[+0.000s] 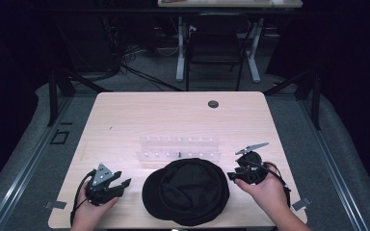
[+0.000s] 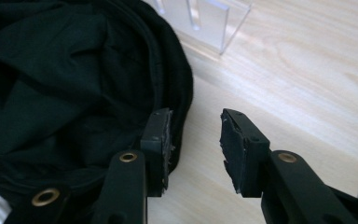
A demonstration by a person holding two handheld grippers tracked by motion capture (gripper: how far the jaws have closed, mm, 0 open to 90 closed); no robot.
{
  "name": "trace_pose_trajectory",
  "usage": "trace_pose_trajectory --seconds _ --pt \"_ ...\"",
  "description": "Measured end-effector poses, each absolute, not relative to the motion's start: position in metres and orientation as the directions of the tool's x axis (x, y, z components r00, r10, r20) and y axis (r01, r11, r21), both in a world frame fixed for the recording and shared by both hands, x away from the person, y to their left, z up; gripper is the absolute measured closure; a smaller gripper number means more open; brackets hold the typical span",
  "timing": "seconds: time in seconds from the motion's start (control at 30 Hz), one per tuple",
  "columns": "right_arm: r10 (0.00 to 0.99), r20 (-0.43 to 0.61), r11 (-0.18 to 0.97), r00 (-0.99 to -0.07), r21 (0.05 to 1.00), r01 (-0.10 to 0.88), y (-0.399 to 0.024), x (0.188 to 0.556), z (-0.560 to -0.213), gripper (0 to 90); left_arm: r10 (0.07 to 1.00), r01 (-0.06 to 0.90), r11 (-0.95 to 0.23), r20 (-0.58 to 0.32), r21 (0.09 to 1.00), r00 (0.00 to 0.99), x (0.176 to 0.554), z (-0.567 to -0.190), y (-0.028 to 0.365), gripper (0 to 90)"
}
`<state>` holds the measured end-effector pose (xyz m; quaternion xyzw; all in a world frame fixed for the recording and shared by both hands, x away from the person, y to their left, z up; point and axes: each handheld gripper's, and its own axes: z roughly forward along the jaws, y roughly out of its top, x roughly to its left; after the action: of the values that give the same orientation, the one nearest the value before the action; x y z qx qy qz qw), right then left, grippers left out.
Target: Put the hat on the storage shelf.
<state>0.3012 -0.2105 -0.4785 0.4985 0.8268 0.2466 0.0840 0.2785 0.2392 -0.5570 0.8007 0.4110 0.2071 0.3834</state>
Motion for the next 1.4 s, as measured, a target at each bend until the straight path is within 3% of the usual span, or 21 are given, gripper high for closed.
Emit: trace_pose_trajectory --seconds 0.17,0.33,0.53,0.83,0.97,1.2,1.23,1.27,1.33,1.4 --pt "0.877 0.191 0.331 -0.440 0.423 0.843 -0.206 0.312 -0.480 66.8 0.818 0.503 -0.359 0.005 0.786 0.575 0.281 -0.558 0.242 51.2" --pt "0.895 0.192 0.317 -0.402 0.361 0.877 -0.203 0.324 -0.485 67.4 0.816 0.504 -0.351 -0.006 0.789 0.578 0.283 -0.557 0.240 51.2" --pt "0.883 0.268 0.299 -0.385 0.312 0.902 -0.200 0.337 -0.484 65.9 0.811 0.492 -0.361 0.007 0.792 0.585 0.279 -0.555 0.238 51.2" --pt "0.883 0.259 0.326 -0.390 0.259 0.909 -0.197 0.348 -0.499 69.6 0.814 0.502 -0.357 -0.001 0.787 0.581 0.281 -0.558 0.239 51.1" --pt "0.888 0.291 0.287 -0.357 0.257 0.923 -0.198 0.351 -0.507 72.6 0.815 0.505 -0.358 -0.001 0.785 0.580 0.281 -0.558 0.240 51.1" --pt "0.879 0.291 0.337 -0.378 0.180 0.924 -0.193 0.358 -0.515 74.7 0.815 0.503 -0.357 -0.001 0.787 0.580 0.282 -0.558 0.240 51.0" --pt "0.888 0.315 0.282 -0.336 0.207 0.937 -0.190 0.356 -0.520 74.6 0.814 0.502 -0.359 0.000 0.787 0.582 0.282 -0.558 0.240 51.0" --pt "0.877 0.291 0.353 -0.382 0.148 0.924 -0.193 0.360 -0.517 74.6 0.814 0.503 -0.358 -0.002 0.787 0.581 0.282 -0.558 0.239 50.9" --pt "0.889 0.315 0.290 -0.332 0.175 0.941 -0.190 0.359 -0.522 74.2 0.813 0.503 -0.358 -0.002 0.786 0.582 0.282 -0.558 0.239 50.9" --pt "0.883 0.310 0.325 -0.352 0.135 0.936 -0.192 0.363 -0.521 74.1 0.813 0.503 -0.357 -0.003 0.787 0.583 0.282 -0.558 0.239 50.9"
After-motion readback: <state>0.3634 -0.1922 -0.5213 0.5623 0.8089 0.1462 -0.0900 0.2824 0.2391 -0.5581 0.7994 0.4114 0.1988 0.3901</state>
